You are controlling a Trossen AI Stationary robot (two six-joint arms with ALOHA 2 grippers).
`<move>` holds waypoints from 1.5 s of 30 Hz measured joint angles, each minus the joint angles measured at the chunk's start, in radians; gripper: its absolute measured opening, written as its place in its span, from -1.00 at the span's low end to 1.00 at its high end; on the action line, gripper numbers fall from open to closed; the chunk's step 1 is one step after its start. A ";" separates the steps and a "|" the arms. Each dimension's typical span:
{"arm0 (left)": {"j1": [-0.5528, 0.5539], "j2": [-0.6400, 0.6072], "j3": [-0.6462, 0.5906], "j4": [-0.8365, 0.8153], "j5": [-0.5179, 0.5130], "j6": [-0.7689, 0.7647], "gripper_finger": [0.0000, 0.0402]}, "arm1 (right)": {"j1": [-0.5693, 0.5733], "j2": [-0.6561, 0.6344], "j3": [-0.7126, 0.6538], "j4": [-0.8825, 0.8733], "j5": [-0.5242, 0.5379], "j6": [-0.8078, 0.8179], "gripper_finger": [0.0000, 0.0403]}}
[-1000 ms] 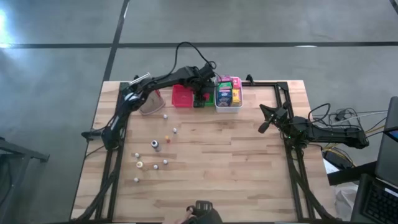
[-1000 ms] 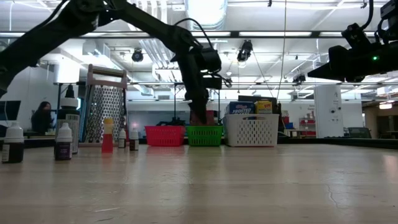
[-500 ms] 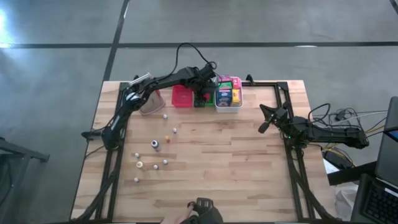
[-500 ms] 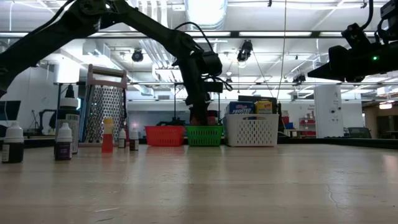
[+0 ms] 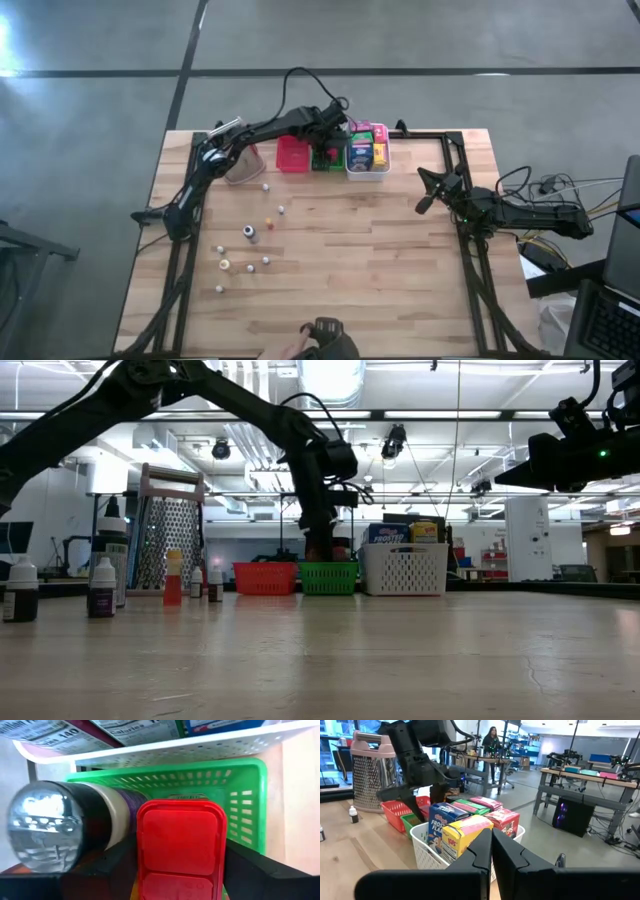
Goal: Pick & Place Kitchen Items
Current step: Put the red seasoning can into the green bin, then put the small black food coloring bottle into the red bin
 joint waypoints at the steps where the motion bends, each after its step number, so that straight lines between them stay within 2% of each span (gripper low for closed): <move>1: 0.000 0.000 0.005 -0.003 -0.001 0.000 0.23 | 0.000 0.000 0.000 0.000 0.000 0.000 -0.96; 16: 0.000 -0.001 0.029 -0.053 -0.005 -0.045 0.25 | 0.000 0.000 0.000 0.000 0.000 0.000 -0.96; 24: 0.000 -0.002 0.029 -0.035 -0.008 -0.035 0.53 | 0.000 0.000 0.000 0.000 0.000 0.000 -0.96; 30: -0.008 -0.030 0.029 -0.075 -0.117 -0.001 0.58 | 0.000 0.000 0.000 0.000 0.000 0.000 -0.96; 36: -0.016 -0.088 0.029 -0.113 -0.129 -0.031 0.58 | 0.000 0.000 0.000 0.000 0.000 0.000 -0.96; 40: -0.034 -0.145 0.029 -0.134 -0.081 -0.095 0.58 | 0.000 -0.001 0.000 0.000 0.000 0.000 -0.96; 45: -0.065 -0.223 0.029 -0.183 0.135 -0.207 0.59 | 0.000 -0.001 0.000 0.000 0.000 0.000 -0.96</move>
